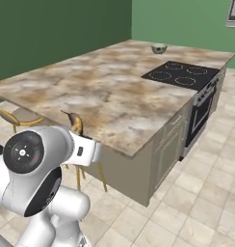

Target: Retrieve the banana and orange from the fridge and place them into the bowl on the dining table.

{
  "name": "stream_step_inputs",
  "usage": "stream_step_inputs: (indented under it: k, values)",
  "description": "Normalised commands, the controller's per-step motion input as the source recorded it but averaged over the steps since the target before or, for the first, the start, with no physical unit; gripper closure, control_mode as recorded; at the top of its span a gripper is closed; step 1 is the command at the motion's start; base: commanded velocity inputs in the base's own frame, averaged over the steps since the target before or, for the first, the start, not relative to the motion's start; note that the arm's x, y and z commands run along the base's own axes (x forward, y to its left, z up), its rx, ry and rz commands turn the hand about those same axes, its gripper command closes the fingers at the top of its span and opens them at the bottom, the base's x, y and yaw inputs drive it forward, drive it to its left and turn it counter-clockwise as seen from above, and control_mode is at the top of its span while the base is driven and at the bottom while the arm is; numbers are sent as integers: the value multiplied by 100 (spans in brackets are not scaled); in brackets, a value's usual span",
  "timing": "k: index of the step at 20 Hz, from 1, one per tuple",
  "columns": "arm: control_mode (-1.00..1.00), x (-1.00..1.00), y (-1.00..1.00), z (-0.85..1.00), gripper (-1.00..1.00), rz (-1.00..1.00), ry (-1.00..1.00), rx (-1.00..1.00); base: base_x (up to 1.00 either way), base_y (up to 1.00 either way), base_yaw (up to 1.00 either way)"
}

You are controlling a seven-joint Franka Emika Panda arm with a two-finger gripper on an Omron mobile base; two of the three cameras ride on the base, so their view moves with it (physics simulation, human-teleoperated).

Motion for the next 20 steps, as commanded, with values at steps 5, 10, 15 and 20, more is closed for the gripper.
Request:
stream_step_inputs:
  k: [5,10,15,20]
  values:
    - [100,0,0,0,100,0,0,0,0,100,0]
    - [100,0,0,0,100,0,0,0,7,100,0]
    - [100,0,0,0,100,0,0,0,37,100,-4]
    - [100,0,0,0,100,0,0,0,61,100,-12]
